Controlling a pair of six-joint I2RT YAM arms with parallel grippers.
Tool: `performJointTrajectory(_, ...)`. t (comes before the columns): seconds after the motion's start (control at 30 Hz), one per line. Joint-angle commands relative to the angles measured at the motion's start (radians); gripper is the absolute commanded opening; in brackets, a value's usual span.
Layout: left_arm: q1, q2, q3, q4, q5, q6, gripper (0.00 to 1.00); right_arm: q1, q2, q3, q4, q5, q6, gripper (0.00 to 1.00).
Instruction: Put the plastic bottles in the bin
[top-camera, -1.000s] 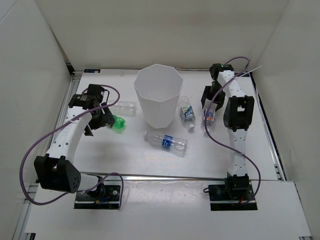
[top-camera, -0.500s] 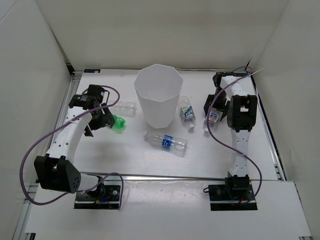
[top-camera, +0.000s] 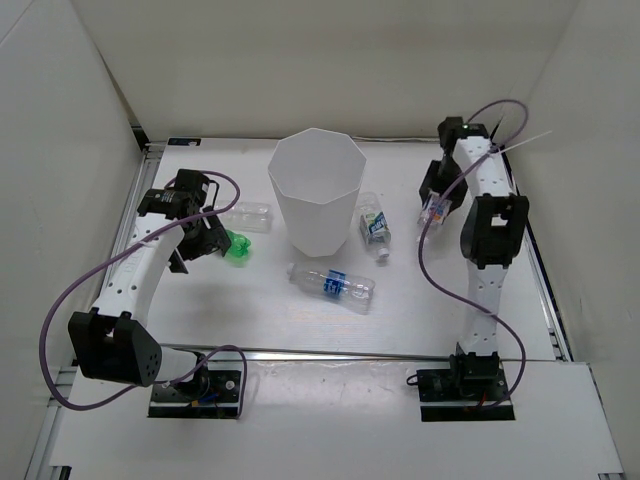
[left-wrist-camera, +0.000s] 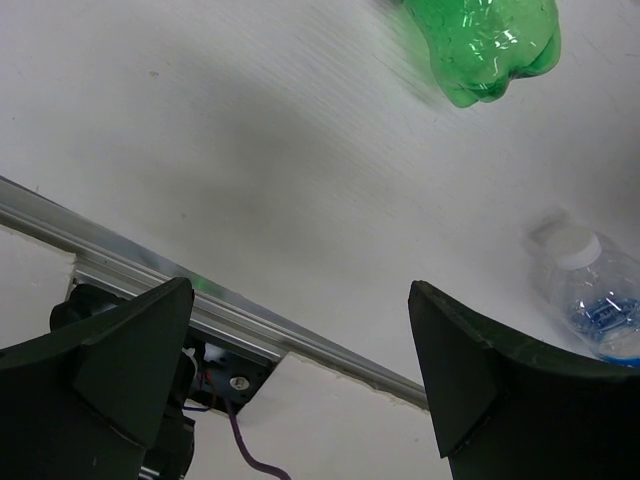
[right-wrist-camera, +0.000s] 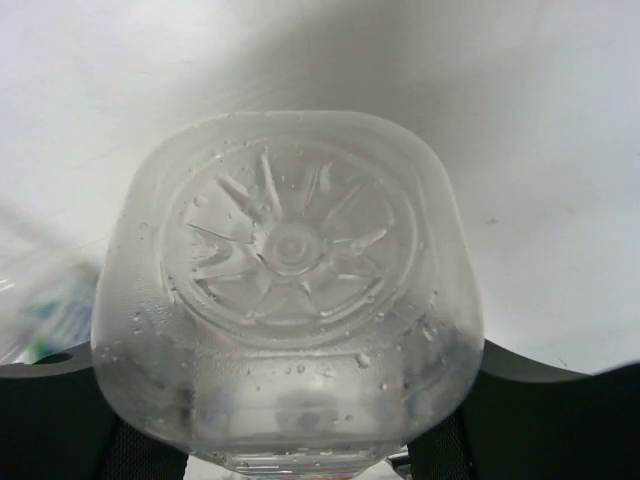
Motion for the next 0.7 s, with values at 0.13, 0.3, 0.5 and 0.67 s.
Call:
performJointTrajectory(0.13, -0.004, -0.028, 0.003, 0.029, 0.032, -0.006, 1.00, -0.052, -0.396, 0.115, 0.056, -0.146, 0.034, 0.58)
performJointTrajectory(0.3, -0.004, -0.028, 0.003, 0.039, 0.042, -0.006, 1.00, -0.052, -0.597, 0.059, 0.354, -0.439, 0.067, 0.60)
performJointTrajectory(0.5, -0.004, -0.047, -0.017, 0.070, 0.051, 0.003, 1.00, 0.020, -0.648, 0.017, 0.619, -0.671, 0.114, 0.74)
performJointTrajectory(0.67, -0.004, -0.047, -0.026, 0.105, 0.052, -0.020, 1.00, 0.130, -0.538, 0.158, 0.659, -0.722, 0.044, 0.76)
